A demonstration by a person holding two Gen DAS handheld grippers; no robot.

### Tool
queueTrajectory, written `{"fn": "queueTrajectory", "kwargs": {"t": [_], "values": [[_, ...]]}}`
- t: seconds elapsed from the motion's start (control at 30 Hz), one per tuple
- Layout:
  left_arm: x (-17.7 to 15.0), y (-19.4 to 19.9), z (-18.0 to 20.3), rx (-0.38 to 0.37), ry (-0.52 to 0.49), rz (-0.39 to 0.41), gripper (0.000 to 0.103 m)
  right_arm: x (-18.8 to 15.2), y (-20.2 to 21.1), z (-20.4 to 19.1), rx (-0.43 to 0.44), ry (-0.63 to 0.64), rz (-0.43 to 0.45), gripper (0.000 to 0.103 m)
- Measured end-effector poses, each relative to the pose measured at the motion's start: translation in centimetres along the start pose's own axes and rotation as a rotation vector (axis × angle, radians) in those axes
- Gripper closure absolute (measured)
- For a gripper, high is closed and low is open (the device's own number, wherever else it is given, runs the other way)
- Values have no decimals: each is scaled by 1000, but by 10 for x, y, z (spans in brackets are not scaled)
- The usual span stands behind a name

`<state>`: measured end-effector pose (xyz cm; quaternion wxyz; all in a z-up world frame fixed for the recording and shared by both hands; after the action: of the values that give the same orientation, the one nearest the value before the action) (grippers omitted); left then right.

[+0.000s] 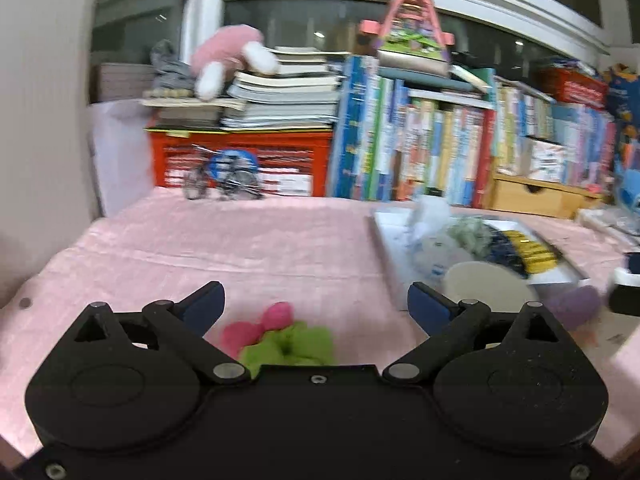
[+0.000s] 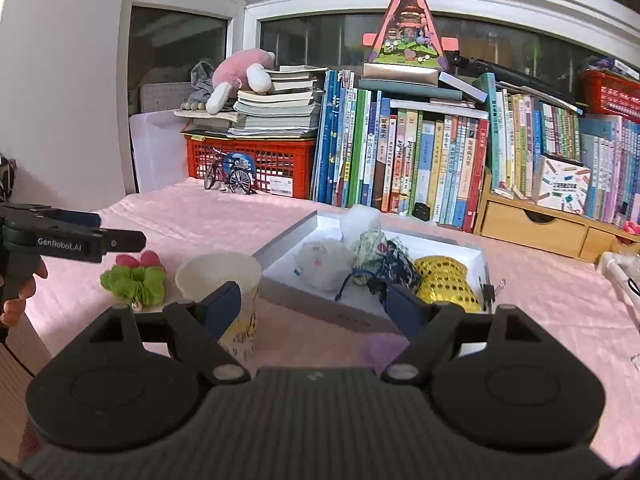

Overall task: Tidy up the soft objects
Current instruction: 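Grasp the pink-and-green scrunchie with the left tool while the right tool grasps the pale pink cloth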

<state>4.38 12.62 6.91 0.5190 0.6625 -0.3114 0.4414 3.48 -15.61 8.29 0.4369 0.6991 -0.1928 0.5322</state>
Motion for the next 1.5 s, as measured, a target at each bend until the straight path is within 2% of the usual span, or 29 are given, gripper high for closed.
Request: {"fn": "queueTrajectory", "kwargs": {"t": [0.13, 0.3, 0.6, 0.67, 0.77, 1.03, 1.33, 1.5], "values": [[-18, -7, 0, 77, -10, 16, 5, -18, 10, -5, -37, 6, 27, 15], [-33, -20, -5, 57, 22, -31, 5, -36, 43, 10, -133, 3, 42, 15], [-41, -35, 2, 61, 45, -64, 5, -74, 86, 80, -432, -42, -56, 16], [-41, -36, 6, 63, 40, -60, 5, -80, 85, 95, -455, -68, -65, 20], [-41, -38, 11, 84, 32, -49, 5, -86, 81, 118, -434, -138, -48, 23], [-42, -46, 15, 105, 36, -57, 7, -89, 55, 156, -296, -288, -23, 28], [-44, -59, 10, 112, 70, -101, 7, -92, 30, 174, -254, -382, -13, 34], [-46, -64, 11, 104, 74, -118, 9, -88, 22, 178, -252, -386, -12, 38]]}}
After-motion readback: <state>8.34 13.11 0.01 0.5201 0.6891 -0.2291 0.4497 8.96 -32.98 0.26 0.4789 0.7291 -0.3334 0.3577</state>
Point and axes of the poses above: each gripper's, at about its wrist camera, not at the fingertips, and y roughly against the way its jaws point, z to its right, x to its top, the point moved 2 cm from there along -y, roughly the way its jaws point, and after that the axes turned 14 degrees about x, right-handed, at the moved point
